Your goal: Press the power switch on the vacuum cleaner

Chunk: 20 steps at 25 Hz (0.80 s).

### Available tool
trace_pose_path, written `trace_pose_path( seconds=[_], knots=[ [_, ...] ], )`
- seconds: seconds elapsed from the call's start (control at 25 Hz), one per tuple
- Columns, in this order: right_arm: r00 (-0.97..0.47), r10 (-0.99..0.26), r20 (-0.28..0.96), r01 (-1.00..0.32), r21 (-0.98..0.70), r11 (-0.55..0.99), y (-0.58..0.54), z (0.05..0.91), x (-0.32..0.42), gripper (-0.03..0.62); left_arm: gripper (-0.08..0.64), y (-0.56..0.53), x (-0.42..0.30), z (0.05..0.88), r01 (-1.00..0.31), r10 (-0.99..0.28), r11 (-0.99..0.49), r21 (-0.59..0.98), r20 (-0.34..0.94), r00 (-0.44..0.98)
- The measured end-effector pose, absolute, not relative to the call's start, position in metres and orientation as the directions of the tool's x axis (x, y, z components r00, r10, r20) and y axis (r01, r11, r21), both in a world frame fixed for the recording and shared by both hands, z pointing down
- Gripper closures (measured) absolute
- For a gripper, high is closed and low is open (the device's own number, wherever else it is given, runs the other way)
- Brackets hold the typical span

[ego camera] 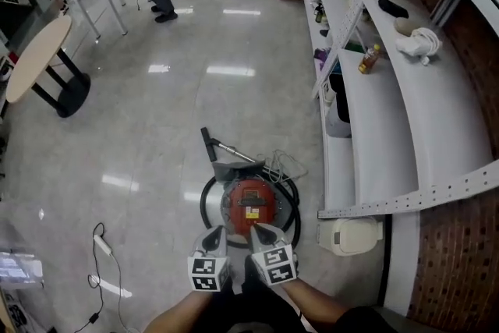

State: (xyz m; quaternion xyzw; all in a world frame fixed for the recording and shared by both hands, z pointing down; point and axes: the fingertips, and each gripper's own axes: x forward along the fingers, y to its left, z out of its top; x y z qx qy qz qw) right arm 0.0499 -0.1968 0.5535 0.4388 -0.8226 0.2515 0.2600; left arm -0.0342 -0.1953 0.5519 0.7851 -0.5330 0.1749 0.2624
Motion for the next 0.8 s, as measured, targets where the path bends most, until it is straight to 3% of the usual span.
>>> trace_pose_path(
  seconds=[0.32,0.8],
  knots=[
    [-0.542,-0.658,0.523,-0.817,-0.142,0.559,-0.189,0.488,0.042,0.6,0.544,-0.19,-0.032,0.496,-0.942,-0.816,-0.274,0.194,0.472,0.335],
    [-0.562,-0.685,0.464,-0.808,-0.132,0.574,-0.164,0.457,0.038,0.6,0.544,-0.166,-0.033,0.458,-0.938,-0.842,-0.309,0.156,0.414,0.346]
  ],
)
